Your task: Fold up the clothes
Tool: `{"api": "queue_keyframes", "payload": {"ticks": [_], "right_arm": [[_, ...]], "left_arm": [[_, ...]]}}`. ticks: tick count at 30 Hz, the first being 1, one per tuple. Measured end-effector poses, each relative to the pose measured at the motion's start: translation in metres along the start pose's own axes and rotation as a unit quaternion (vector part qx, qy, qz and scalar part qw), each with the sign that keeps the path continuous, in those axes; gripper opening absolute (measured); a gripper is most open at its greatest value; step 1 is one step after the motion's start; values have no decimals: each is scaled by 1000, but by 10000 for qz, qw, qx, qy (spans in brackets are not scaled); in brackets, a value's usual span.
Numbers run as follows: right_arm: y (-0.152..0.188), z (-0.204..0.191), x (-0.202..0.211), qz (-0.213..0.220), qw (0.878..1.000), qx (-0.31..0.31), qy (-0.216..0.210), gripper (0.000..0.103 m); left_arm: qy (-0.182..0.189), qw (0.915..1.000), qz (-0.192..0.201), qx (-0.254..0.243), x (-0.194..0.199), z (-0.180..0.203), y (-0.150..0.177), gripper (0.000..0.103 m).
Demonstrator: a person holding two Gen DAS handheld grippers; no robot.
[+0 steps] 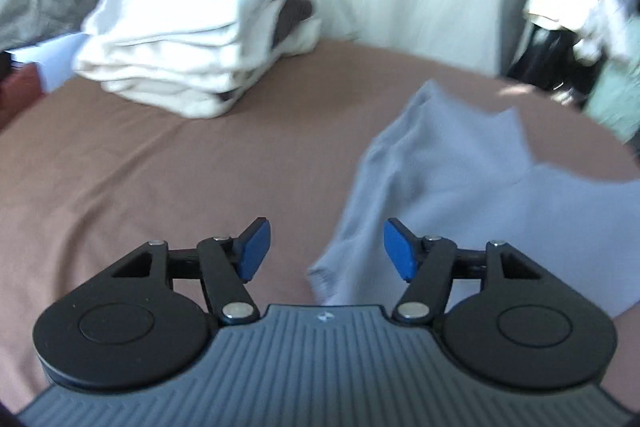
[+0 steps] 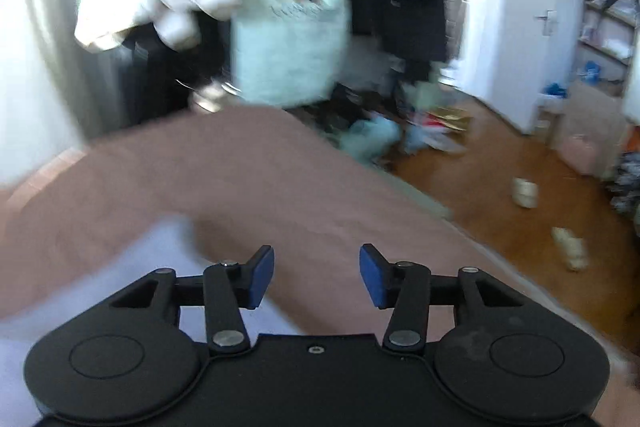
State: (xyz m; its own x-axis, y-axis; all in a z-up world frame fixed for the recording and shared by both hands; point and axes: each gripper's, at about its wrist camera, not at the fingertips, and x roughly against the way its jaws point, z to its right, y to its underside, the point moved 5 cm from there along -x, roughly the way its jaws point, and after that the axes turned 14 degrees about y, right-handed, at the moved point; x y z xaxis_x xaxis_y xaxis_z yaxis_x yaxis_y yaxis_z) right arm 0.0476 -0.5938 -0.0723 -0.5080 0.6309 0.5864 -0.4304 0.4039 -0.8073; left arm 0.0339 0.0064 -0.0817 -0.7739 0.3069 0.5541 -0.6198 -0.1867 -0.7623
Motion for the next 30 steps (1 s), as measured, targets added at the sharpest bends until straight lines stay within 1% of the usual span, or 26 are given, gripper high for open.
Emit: {"api": "queue_keyframes", "payload": {"ticks": [1, 2, 3, 4, 6, 8, 9, 10, 11, 12, 14, 15, 17, 19, 20, 21, 22, 23, 24, 26, 27, 29, 30], "right_arm": [[4, -13, 6, -30, 9986, 32, -518, 53], [8, -29, 11, -117, 9940, 95, -1086, 53], [13, -48, 15, -231, 9861, 177, -1635, 53], [19, -69, 20, -346, 9758, 334, -2134, 53], [36, -119, 39, -658, 9486, 770, -2998, 53], [53, -168, 63, -1001, 9139, 1242, -3733, 53], [61, -194, 79, -1074, 8961, 1572, -4010, 53], [67, -221, 99, -897, 8800, 1973, -4227, 53], [77, -247, 117, -559, 8636, 2457, -4366, 53], [88, -270, 127, -380, 8489, 2867, -4424, 53], [110, -310, 131, -404, 8237, 3451, -4481, 52], [118, -324, 126, -339, 8243, 3574, -4378, 52], [125, -336, 101, -52, 8526, 3470, -3906, 47], [132, -349, 77, 235, 8776, 3353, -3417, 11], [135, -355, 65, 378, 8888, 3289, -3168, 0], [134, -356, 59, 485, 8960, 3240, -2997, 13], [130, -353, 58, 553, 8997, 3208, -2909, 30], [123, -350, 56, 616, 9027, 3186, -2826, 48], [116, -348, 56, 624, 9030, 3136, -2869, 49], [108, -345, 58, 480, 8971, 2960, -3246, 50], [107, -344, 58, 314, 8910, 2873, -3501, 51], [105, -343, 58, -9, 8784, 2726, -3926, 51], [108, -344, 58, -102, 8768, 2700, -3977, 51]], "left_arm": [[175, 9998, -120, 6, -11, 2, -5, 63], [330, 9991, -263, -7, -23, 5, -10, 63], [485, 9980, -405, -20, -35, 8, -16, 63], [573, 9969, -525, -98, -46, 12, -20, 63], [658, 9942, -774, -364, -74, 22, -34, 64], [697, 9913, -986, -521, -106, 27, -49, 64], [729, 9902, -1068, -527, -120, 29, -58, 64], [760, 9890, -1151, -534, -134, 31, -67, 64], [799, 9877, -1216, -563, -146, 33, -74, 64], [840, 9864, -1276, -601, -157, 35, -79, 64], [922, 9836, -1394, -677, -178, 40, -90, 64], [844, 9827, -1466, -752, -189, 42, -93, 64], [632, 9807, -1598, -933, -209, 44, -97, 64], [394, 9785, -1648, -1178, -221, 44, -98, 64], [216, 9765, -1673, -1343, -225, 44, -99, 64], [98, 9751, -1665, -1464, -229, 44, -101, 64], [10, 9739, -1646, -1564, -233, 44, -103, 64], [57, 9747, -1596, -1565, -235, 45, -106, 64], [224, 9766, -1515, -1511, -237, 48, -109, 64], [608, 9794, -1338, -1386, -240, 55, -117, 66], [693, 9786, -1338, -1402, -246, 58, -119, 72], [690, 9763, -1438, -1461, -264, 64, -123, 73], [714, 9757, -1502, -1429, -274, 65, -125, 72]]}}
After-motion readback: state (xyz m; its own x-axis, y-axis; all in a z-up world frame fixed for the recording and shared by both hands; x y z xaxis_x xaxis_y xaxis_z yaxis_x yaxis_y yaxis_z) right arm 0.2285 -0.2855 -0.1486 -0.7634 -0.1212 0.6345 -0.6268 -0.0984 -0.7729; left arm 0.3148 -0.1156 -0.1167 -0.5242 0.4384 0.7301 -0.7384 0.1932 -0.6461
